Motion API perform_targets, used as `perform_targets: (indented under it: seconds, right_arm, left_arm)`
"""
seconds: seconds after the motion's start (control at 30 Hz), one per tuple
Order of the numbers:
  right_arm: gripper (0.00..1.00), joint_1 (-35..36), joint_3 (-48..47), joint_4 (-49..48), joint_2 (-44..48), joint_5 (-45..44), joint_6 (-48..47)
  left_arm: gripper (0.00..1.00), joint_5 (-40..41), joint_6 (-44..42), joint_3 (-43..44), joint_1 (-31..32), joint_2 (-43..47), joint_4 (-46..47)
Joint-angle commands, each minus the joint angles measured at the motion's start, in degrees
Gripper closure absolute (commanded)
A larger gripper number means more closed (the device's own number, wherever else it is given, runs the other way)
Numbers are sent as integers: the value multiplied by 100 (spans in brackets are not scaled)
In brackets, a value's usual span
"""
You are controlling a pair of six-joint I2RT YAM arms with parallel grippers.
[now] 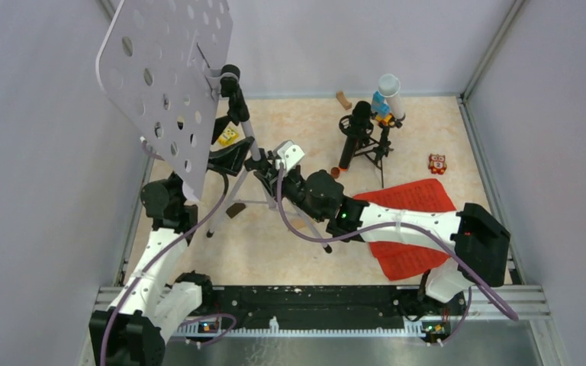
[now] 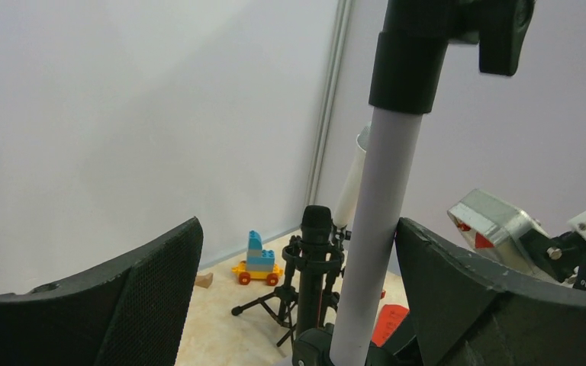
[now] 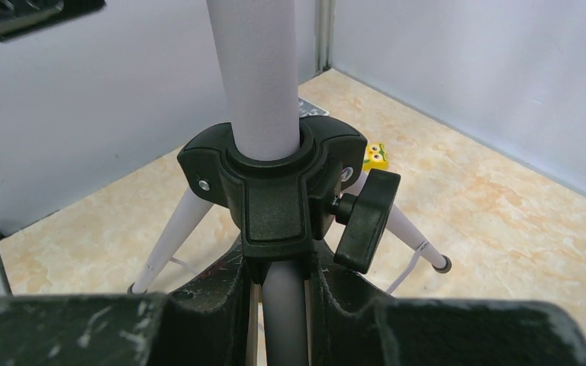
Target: Pack up the instrument practice props
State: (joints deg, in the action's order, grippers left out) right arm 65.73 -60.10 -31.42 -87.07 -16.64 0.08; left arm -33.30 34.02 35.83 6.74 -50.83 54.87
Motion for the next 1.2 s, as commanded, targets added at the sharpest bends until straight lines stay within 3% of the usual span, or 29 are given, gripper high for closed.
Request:
perform_targets:
  seconds: [0.0,0.47,0.73,1.03,1.17]
  right_arm:
    - [100,242,-1151,-2479,511,-268,84]
    - [100,862,-1496,-2913,-49,-1519,-982]
    - [100,1049,-1782,-3030,-513,-2338,-1100]
    - [100,1471,-2177,-3853,-1069,-3443,-1694]
    - [100,1618,-2216,-4189,-1134,-3666,-2045]
  left_arm:
    - [1,-133,235,-8,39,-197,587]
    - [15,-124,417,193,208,-570,982]
    - [18,-163,334,277,249,-576,836]
    - [37,-104,337,232,258,-572,851]
    - [56,-66,336,208,257,-552,780]
